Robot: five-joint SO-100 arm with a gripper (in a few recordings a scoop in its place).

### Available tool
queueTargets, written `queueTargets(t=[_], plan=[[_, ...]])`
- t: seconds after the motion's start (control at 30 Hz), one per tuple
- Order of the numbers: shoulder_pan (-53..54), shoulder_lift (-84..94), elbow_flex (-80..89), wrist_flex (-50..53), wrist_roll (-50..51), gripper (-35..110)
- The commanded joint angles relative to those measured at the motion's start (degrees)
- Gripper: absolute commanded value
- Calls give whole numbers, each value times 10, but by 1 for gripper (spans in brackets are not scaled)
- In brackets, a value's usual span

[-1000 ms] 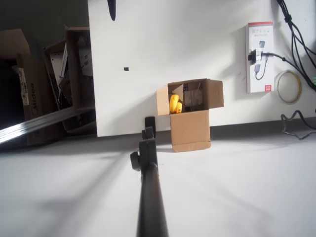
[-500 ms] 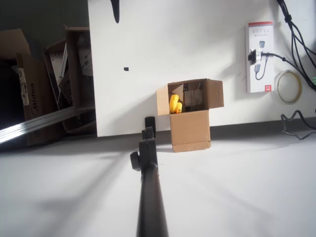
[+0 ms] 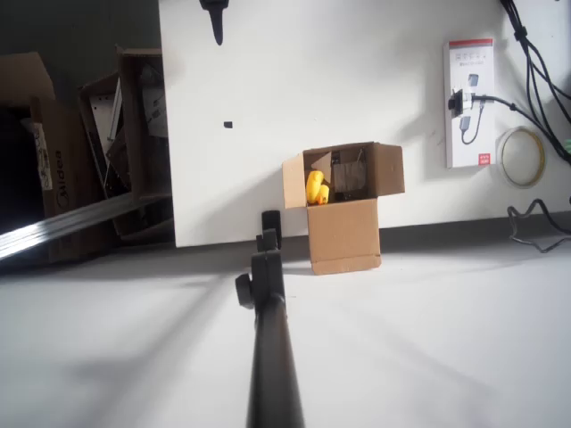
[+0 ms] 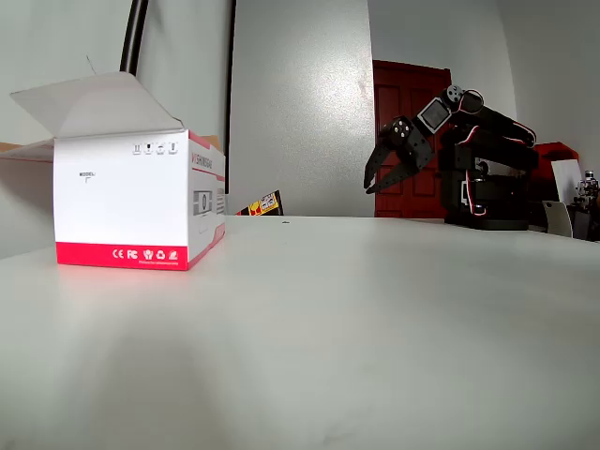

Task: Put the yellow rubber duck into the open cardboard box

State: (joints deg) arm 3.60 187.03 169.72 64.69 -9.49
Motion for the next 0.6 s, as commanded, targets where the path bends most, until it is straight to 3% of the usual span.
queueTargets(t=[0.0, 0.57], plan=[[-4, -1, 20, -17, -2, 0], [-34, -1, 41, -8, -2, 0]])
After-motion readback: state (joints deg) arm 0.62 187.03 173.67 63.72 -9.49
